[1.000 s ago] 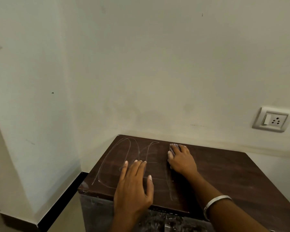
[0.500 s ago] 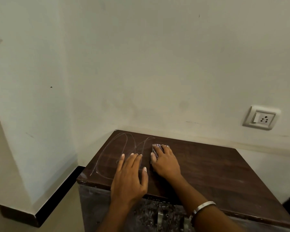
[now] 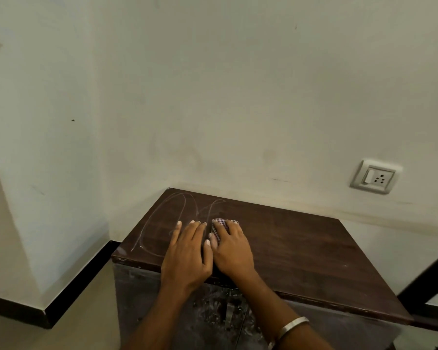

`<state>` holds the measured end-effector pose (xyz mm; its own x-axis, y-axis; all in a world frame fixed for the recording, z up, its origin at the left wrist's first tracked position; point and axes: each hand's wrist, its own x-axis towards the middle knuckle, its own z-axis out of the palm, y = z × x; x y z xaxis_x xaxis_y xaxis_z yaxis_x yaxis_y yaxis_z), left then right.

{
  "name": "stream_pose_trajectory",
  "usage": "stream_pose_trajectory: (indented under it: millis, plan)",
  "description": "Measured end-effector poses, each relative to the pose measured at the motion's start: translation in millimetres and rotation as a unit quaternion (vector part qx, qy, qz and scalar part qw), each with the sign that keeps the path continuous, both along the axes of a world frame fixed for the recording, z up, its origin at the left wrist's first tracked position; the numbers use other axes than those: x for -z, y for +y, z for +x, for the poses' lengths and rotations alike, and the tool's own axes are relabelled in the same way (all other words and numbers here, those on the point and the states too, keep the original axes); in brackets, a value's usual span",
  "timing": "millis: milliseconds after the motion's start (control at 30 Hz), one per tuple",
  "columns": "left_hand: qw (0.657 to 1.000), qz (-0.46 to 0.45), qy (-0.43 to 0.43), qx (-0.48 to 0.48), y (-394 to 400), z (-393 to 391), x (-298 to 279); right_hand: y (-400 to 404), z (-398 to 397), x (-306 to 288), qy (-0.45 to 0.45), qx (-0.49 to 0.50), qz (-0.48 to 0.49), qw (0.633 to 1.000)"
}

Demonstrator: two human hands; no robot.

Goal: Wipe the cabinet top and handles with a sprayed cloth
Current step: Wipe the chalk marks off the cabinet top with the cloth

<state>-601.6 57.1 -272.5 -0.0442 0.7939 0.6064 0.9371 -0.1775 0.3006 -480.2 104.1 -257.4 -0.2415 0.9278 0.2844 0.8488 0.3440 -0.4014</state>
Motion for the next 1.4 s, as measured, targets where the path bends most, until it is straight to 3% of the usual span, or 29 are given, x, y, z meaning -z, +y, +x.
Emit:
stream_pose_trajectory:
  millis: [333,433,667,933,1067,1400]
  plan:
    - [1.000,0.000,0.006,0.003,-2,-4,-1,-13,86,-8,-0.013,0.109,-0.047,0.993]
    - [1.000,-0.004,0.006,0.002,-3,-3,-3,-25,70,-8,-0.013,0.109,-0.039,0.993]
    - [1.000,-0.006,0.015,-0.023,-3,-21,-1,-56,11,-6,0.019,0.010,-0.018,1.000]
    - [0.999,-0.005,0.006,-0.033,-4,-46,0,-61,58,-10,0.003,0.094,-0.027,0.995]
    - [0.999,-0.001,0.011,-0.039,-3,-64,2,-63,39,-10,-0.006,0.120,-0.032,0.992]
    - [0.999,-0.008,0.015,-0.046,5,-90,4,-68,-57,-10,0.004,-0.014,-0.027,1.000]
